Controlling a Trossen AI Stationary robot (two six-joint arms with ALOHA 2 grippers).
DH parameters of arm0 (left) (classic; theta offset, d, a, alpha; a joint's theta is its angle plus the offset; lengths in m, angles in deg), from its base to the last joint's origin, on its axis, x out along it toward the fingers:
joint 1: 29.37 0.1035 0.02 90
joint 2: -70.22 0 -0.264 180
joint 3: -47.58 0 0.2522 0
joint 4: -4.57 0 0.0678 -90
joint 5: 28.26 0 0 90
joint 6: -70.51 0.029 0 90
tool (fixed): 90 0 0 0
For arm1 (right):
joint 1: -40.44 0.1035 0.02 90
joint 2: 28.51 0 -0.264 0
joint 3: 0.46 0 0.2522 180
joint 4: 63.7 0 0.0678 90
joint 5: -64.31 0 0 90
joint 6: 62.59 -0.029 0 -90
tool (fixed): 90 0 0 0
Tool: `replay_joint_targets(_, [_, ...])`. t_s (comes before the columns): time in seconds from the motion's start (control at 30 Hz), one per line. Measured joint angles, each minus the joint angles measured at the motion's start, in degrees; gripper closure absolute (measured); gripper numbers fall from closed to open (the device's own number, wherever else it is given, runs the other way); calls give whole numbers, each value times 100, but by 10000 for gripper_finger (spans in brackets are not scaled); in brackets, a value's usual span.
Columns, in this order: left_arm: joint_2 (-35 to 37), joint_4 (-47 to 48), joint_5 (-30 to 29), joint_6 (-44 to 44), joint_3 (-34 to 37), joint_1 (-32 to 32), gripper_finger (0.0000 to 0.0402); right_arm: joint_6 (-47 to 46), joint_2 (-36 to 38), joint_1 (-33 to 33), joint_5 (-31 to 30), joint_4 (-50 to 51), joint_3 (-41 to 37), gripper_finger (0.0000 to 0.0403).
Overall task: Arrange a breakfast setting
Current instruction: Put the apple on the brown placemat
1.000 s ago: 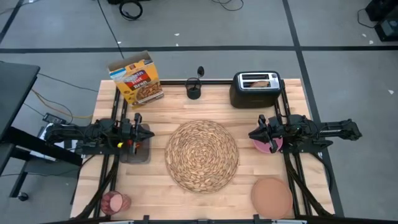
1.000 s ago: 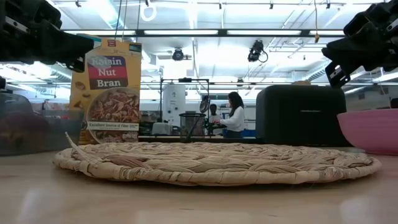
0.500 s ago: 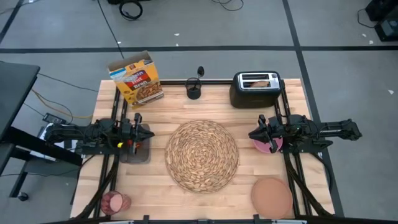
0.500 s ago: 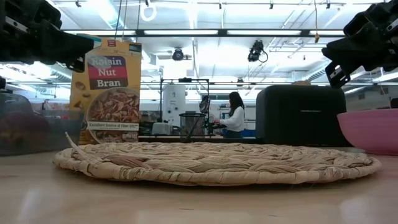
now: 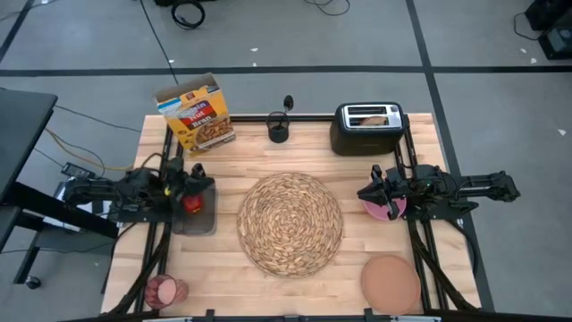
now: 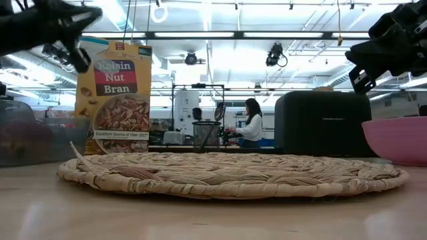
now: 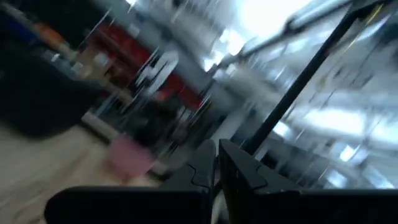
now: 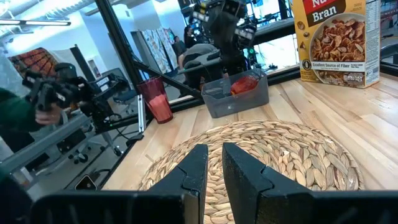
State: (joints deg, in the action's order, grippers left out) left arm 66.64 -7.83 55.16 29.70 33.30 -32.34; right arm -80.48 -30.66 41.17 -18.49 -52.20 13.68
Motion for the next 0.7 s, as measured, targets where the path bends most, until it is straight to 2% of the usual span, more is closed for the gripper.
replay_joint_targets(0.07, [-267, -489, -241, 10, -138, -78, 377, 0, 0, -2, -1, -2, -2, 343])
replay_joint_targets(0.23, [-1335, -561, -888, 399, -942, -331, 389, 0, 0, -2, -1, -44, -1, 343])
replay_joint_targets(0.37, [-2429, -537, -936, 845, -1566, -429, 391, 0, 0, -2, -2, -70, -2, 343])
replay_joint_targets(0.5, [-3453, -502, -928, 776, -2138, -494, 386, 0, 0, 0, -116, -128, -1, 343])
replay_joint_targets(0.7, [-4602, -219, -770, 1015, -3260, -695, 368, -398, 0, -2, -451, -938, -2, 343])
